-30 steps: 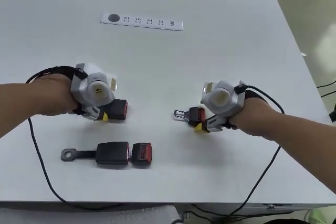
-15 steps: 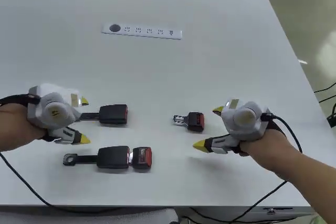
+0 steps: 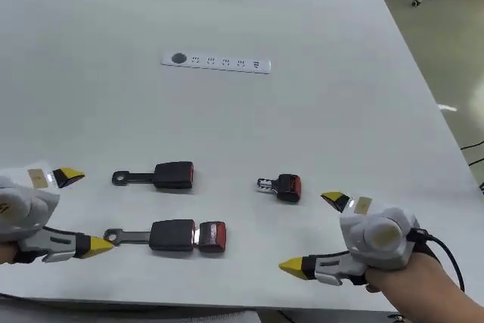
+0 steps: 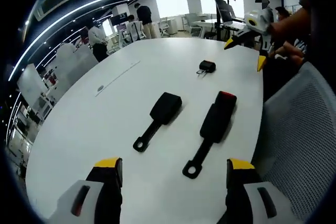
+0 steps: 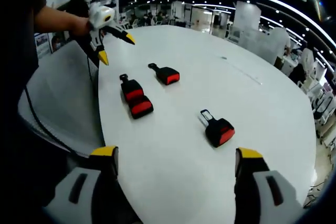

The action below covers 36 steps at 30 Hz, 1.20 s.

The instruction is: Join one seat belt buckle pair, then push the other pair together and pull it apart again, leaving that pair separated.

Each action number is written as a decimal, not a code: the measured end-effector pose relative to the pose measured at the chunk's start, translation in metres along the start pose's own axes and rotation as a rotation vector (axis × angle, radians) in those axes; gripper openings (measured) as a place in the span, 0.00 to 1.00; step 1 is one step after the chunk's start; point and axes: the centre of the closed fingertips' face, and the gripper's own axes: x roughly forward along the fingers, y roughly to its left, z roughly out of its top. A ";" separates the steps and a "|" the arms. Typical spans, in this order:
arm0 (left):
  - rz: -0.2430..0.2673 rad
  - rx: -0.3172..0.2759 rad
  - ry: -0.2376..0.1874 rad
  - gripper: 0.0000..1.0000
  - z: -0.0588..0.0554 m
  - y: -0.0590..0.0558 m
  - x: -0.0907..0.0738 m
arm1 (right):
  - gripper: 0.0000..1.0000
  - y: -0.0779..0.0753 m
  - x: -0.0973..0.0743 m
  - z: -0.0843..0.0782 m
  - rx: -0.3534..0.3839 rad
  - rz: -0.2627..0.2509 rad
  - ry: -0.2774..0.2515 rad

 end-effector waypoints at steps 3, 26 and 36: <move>0.001 -0.045 -0.006 0.91 -0.008 -0.002 -0.010 | 1.00 -0.006 -0.008 0.002 0.031 -0.037 -0.018; 0.177 -0.236 -0.234 1.00 -0.004 0.020 -0.051 | 0.98 -0.015 -0.020 -0.005 0.080 -0.042 -0.045; 0.134 -0.196 -0.240 1.00 -0.010 0.023 -0.053 | 1.00 -0.007 -0.026 -0.012 0.102 -0.038 -0.042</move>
